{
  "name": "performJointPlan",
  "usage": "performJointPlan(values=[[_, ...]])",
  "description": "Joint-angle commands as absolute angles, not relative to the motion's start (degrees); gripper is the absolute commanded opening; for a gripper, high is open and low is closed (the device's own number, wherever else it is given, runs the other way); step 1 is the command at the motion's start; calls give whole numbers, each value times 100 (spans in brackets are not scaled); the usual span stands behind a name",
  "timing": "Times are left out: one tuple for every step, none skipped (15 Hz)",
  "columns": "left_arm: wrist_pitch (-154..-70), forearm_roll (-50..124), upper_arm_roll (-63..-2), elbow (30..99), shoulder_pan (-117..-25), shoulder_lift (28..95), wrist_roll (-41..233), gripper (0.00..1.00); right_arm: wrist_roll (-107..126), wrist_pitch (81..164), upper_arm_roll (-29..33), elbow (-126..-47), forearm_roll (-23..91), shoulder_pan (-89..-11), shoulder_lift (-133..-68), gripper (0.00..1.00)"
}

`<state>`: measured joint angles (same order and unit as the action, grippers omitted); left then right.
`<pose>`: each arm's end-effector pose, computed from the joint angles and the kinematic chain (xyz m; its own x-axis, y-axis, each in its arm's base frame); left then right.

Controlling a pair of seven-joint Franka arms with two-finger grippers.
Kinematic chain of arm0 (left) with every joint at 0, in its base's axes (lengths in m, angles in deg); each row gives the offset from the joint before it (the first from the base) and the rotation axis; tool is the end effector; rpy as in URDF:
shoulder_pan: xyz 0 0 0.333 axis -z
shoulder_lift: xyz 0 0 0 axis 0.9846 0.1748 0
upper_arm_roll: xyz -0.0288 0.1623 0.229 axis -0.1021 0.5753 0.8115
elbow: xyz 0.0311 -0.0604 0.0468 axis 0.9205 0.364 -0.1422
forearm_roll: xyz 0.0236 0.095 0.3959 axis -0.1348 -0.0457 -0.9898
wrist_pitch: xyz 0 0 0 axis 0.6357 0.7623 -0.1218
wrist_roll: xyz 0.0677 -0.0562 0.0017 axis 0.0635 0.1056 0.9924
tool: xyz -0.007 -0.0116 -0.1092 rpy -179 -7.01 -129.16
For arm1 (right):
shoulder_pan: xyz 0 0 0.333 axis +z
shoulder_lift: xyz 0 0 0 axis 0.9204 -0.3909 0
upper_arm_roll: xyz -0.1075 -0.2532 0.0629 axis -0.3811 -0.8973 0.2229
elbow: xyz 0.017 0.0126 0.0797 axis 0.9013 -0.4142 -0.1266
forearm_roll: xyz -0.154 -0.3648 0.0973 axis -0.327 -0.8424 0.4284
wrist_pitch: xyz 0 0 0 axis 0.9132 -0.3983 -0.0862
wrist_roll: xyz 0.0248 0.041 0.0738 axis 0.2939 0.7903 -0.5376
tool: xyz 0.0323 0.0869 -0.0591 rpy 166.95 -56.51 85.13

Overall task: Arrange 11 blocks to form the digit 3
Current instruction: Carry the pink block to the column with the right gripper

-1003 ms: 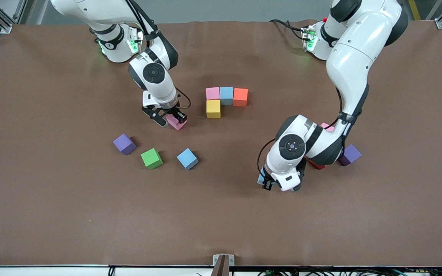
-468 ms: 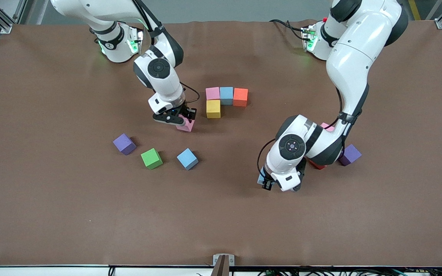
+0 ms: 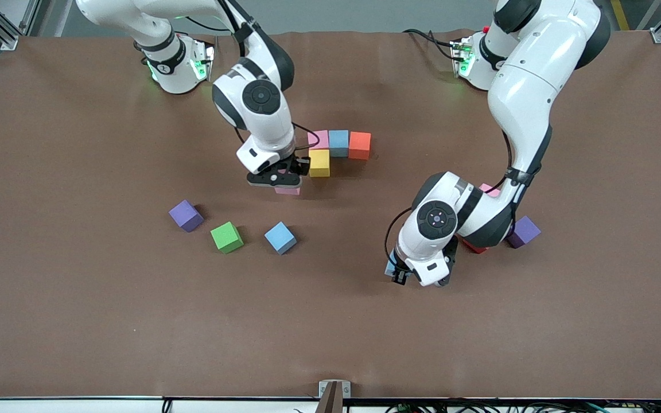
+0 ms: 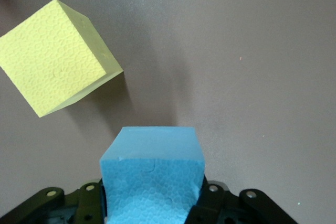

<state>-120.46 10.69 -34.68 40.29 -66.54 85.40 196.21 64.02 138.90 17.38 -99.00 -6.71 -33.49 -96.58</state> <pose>0.6456 -0.3558 0.2075 0.3394 0.9402 -0.0297 0.9395 -0.3373 0.0598 0.4505 0.4211 0.2654 0.9974 -0.0715 0.0092 -0.0714 -0.9973 -0.0151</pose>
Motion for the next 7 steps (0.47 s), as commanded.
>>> performJointPlan(values=[[-11972, 1141, -3447, 4096, -6640, 8427, 19613, 49, 6665, 13841, 1722, -9288, -627, -3140, -10233, 17], [-11964, 1132, -3447, 4096, -6640, 8427, 19613, 49, 6675, 13850, 1722, -9174, -645, -3131, -10365, 17], [-11964, 1132, -3447, 4096, -6640, 8418, 19613, 49, 6683, 13859, 1722, -9086, -654, -3078, -10488, 17], [-11964, 1132, -3447, 4096, -6640, 8418, 19613, 49, 6683, 13867, 1713, -9006, -662, -3017, -10611, 17], [-11964, 1132, -3447, 4096, -6640, 8418, 19621, 49, 6683, 13868, 1713, -8936, -671, -2982, -10708, 17], [-11964, 1132, -3447, 4096, -6640, 8418, 19613, 49, 6683, 13885, 1704, -8927, -671, -2946, -10744, 17], [-11964, 1141, -3447, 4096, -6640, 8418, 19621, 49, 6683, 13903, 1704, -8927, -671, -2929, -10753, 17]])
